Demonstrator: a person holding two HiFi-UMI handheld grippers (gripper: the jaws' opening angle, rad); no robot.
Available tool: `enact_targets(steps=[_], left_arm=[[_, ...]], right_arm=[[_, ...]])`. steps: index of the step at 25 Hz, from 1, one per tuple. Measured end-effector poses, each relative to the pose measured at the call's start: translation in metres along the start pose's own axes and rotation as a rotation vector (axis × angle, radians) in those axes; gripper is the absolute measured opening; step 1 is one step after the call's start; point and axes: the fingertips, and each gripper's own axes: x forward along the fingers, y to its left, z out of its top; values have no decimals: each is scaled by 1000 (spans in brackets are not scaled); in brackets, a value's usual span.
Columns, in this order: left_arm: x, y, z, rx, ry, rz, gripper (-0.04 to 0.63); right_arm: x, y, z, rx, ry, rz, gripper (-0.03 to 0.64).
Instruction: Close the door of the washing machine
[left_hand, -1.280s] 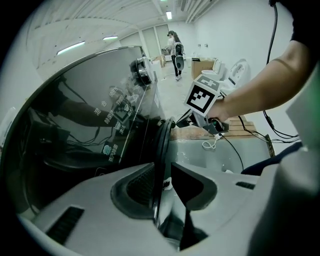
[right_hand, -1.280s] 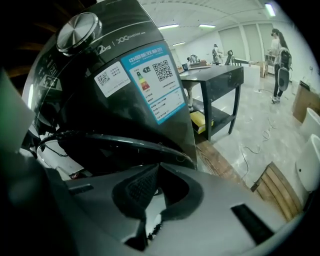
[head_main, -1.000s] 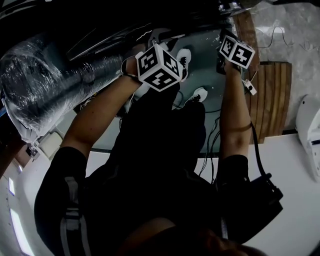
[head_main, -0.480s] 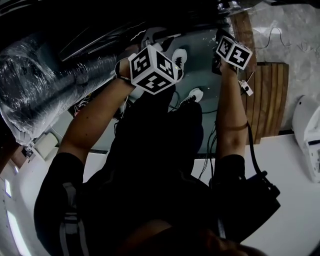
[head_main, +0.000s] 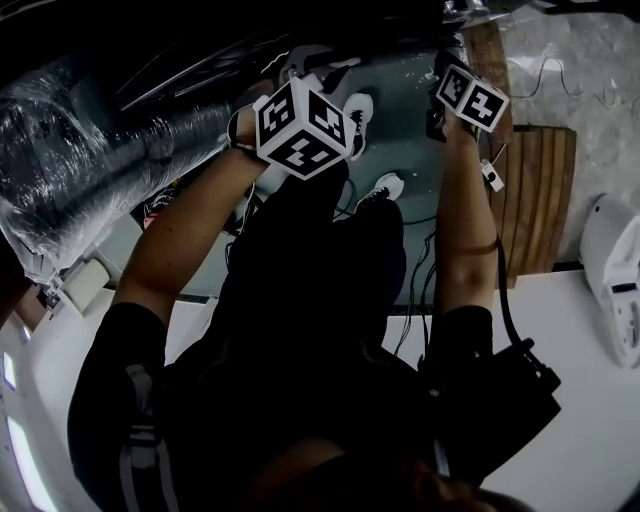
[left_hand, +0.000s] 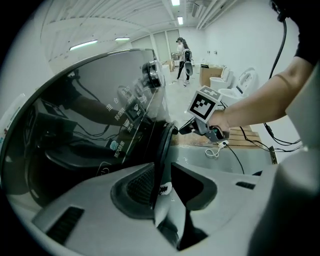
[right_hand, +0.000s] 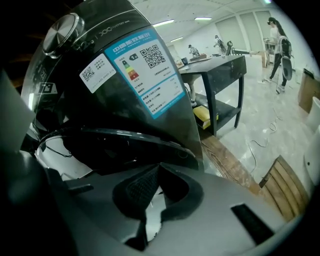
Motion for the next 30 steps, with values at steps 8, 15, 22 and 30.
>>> enact_targets(steps=[8,15,22,30], left_arm=[[0,0,2,-13,-6,-2,106],[-17,1,7,-26,-33,9,106],[-59,1,22,-88,-67,64,94],[-130,-7,39,-194,-202,121,38]], right_arm=[[-15,12,7,-20,-10,44,3],[-61,23,17,-145,-31,37,5],[-122,41,28,-164,-82,53,5],[-214,81,58,-297,-185,97,5]])
